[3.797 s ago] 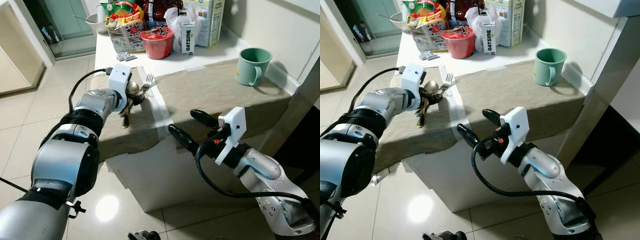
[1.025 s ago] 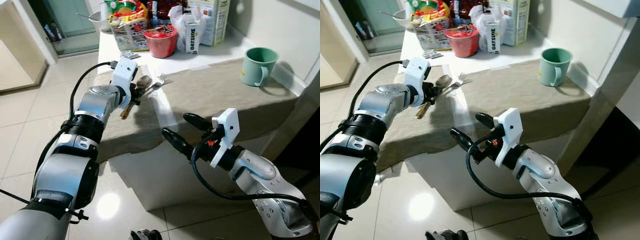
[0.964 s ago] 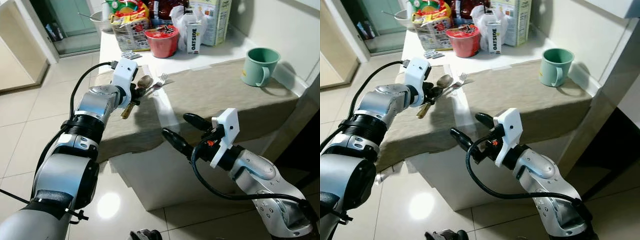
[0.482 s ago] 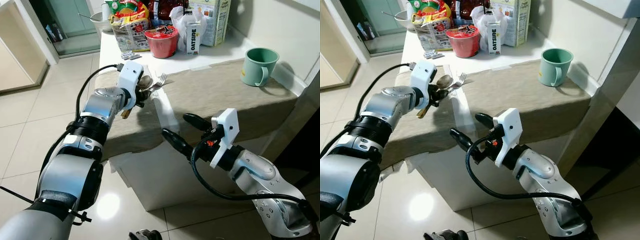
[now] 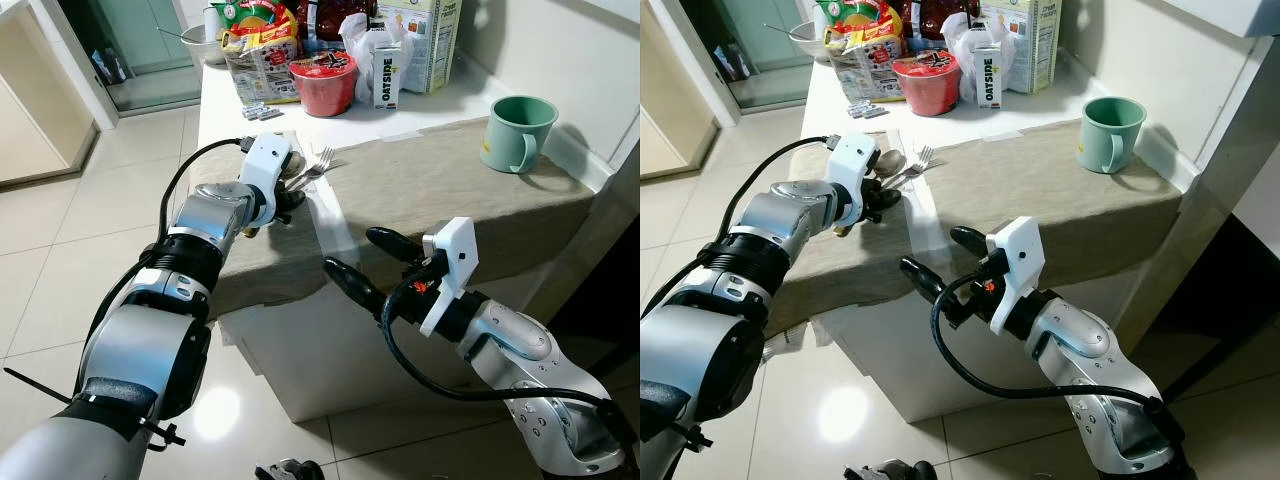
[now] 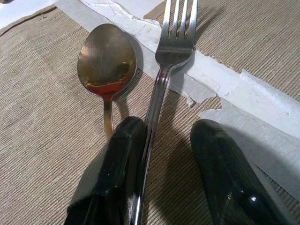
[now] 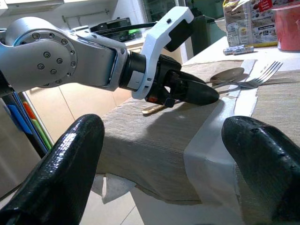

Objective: Setting the table

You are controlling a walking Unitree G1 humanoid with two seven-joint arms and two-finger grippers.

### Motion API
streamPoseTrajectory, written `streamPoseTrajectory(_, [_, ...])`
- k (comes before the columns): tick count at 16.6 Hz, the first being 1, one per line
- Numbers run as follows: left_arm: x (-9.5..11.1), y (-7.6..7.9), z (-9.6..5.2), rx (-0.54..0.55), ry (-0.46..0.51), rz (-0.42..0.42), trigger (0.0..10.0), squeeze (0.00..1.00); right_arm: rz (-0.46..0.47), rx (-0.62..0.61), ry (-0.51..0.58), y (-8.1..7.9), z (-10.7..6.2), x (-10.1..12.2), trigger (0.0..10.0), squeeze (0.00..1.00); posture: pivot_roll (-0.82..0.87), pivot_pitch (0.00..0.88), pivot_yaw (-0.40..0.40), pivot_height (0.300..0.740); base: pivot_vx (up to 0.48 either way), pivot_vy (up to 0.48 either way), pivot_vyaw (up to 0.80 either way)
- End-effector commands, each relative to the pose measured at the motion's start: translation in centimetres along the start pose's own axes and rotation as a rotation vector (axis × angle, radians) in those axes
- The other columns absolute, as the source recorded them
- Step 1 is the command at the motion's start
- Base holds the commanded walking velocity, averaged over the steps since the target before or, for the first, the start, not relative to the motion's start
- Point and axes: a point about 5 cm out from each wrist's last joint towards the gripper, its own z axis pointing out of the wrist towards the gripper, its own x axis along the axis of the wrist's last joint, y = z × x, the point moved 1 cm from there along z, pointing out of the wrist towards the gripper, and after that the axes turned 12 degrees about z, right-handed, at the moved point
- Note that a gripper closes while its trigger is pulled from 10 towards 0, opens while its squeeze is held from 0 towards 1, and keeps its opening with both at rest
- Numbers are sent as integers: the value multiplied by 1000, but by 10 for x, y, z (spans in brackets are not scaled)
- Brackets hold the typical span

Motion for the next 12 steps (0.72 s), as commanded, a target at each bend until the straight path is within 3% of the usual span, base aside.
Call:
streamPoseTrajectory(1, [-9,4,2,-29,-48,-17,0,0,-6,5,-1,-3,0,0,10000,0,-214,37,152,740,0,0,0])
streamPoseTrajectory(5, [-9,4,3,-31,-26,-55,0,0,-3,3,-1,-3,1,0,10000,0,-214,39,152,740,0,0,0])
streamPoseTrajectory(12, [15,1,0,-4,102,-107,0,0,1,8,-4,-4,2,-1,10000,0,-206,40,148,740,0,0,0])
